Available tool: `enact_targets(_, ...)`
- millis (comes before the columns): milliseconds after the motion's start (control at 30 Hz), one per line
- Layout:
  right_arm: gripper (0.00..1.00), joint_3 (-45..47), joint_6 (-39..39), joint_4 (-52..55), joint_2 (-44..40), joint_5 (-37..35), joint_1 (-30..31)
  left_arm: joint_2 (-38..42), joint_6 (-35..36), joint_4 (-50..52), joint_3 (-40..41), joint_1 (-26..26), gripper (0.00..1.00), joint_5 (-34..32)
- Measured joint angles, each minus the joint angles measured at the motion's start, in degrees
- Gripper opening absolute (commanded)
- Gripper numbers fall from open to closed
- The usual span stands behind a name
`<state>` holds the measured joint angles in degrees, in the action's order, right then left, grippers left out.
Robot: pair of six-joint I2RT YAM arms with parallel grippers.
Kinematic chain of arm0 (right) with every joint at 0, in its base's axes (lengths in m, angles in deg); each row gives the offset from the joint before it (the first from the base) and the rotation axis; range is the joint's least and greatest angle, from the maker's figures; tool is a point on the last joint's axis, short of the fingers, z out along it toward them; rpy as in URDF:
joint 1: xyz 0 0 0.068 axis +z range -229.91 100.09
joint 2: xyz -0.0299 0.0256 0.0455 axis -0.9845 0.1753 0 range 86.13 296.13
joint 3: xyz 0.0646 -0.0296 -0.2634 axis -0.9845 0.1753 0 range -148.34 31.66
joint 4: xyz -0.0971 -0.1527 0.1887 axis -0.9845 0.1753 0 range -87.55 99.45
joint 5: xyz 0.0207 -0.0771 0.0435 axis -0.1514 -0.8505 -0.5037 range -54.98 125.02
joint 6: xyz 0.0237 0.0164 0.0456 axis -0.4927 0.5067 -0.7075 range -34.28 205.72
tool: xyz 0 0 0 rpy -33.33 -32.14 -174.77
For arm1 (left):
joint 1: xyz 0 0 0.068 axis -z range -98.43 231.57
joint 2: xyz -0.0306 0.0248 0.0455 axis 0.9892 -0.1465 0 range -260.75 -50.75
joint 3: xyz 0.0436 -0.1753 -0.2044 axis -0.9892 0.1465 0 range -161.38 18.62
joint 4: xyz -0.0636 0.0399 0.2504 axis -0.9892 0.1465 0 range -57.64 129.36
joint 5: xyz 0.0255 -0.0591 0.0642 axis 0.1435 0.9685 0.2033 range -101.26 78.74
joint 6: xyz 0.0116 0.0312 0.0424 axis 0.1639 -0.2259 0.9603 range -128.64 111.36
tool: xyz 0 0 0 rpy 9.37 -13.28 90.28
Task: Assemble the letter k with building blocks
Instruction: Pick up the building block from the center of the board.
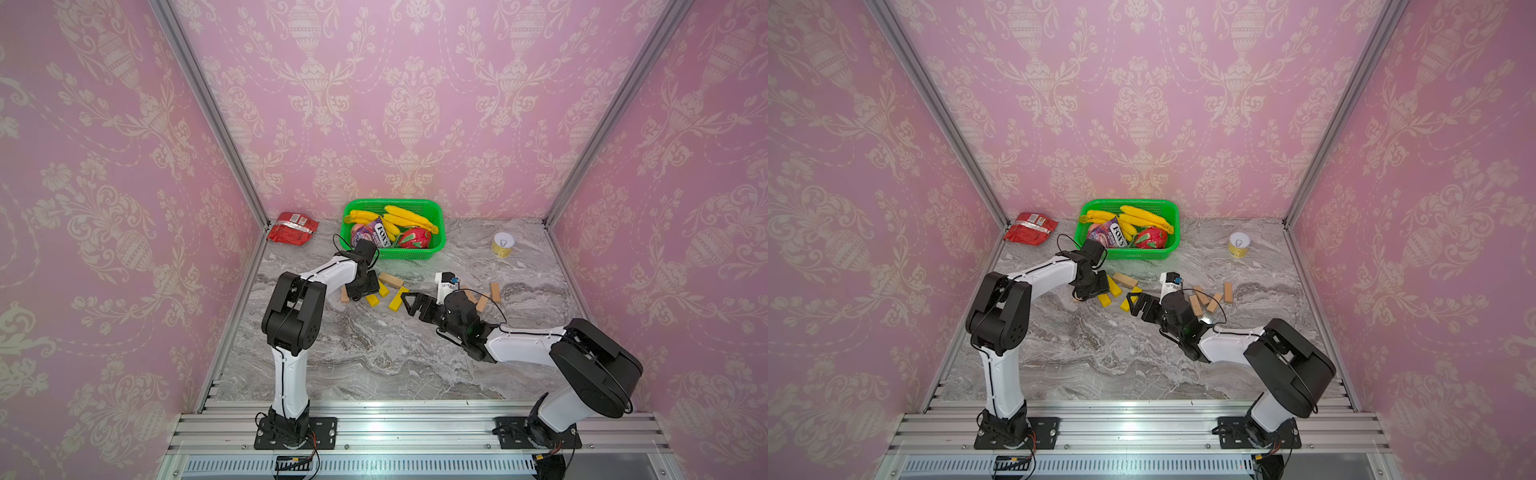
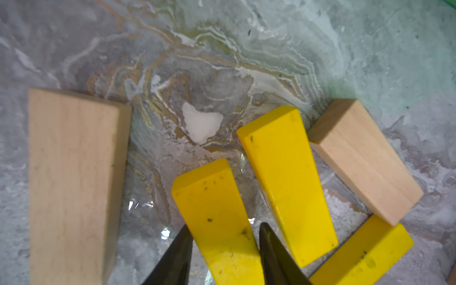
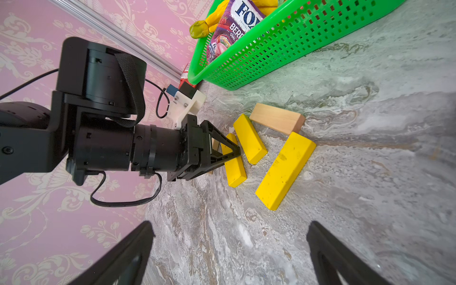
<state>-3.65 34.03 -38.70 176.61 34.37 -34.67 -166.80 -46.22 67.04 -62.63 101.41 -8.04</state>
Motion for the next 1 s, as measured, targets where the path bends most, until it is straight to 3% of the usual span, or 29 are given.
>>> enact_targets(300, 1.0, -0.02, 0.0, 0.0, 0.0, 0.44, 0.0, 0.0, 0.0, 0.83, 0.09, 0.13, 0.36, -1.49)
enact_targets(633, 1.0, -0.02, 0.0, -0.02, 0.0, 0.44, 0.0, 0.61, 0.9, 0.74, 0.98, 1.07, 0.08, -3.06)
enact_targets(1000, 1.0, -0.07, -0.02, 0.2, 0.0, 0.83, 0.0, 2.84, 4.96, 1.64, 3.82, 1.73, 0.06, -3.41)
